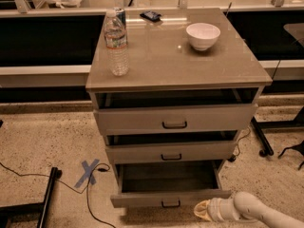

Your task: Close bottom drawer

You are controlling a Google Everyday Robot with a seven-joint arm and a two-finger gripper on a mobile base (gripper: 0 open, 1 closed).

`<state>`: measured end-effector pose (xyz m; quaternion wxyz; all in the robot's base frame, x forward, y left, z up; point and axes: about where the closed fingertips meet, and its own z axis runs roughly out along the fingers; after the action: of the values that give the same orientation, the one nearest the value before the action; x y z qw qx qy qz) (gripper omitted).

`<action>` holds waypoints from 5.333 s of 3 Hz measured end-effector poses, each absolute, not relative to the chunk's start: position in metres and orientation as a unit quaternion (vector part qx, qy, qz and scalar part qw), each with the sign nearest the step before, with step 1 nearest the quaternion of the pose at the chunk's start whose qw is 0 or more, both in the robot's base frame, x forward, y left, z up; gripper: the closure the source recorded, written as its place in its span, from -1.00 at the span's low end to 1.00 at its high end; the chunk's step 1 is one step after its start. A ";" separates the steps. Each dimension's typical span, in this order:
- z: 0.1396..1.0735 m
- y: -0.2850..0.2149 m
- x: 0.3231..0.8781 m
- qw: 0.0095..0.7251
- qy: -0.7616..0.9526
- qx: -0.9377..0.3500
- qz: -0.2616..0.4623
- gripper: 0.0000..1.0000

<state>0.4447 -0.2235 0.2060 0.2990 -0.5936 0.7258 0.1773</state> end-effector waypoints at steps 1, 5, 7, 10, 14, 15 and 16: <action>0.206 -0.223 0.445 0.299 0.726 -0.594 0.177 1.00; 0.123 -0.213 0.525 0.357 0.787 -0.476 0.163 1.00; 0.129 -0.203 0.538 0.388 0.780 -0.466 0.156 1.00; 0.128 -0.164 0.577 0.443 0.662 -0.585 0.152 1.00; 0.128 -0.165 0.586 0.447 0.654 -0.593 0.146 0.95; 0.128 -0.165 0.586 0.447 0.654 -0.593 0.146 0.49; 0.128 -0.165 0.586 0.447 0.654 -0.593 0.146 0.03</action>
Offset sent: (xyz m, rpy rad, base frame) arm 0.0439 -0.0026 -0.0456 0.0772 0.0642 -0.1551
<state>0.5861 -0.1647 0.1284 0.4467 -0.5927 0.6541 0.1458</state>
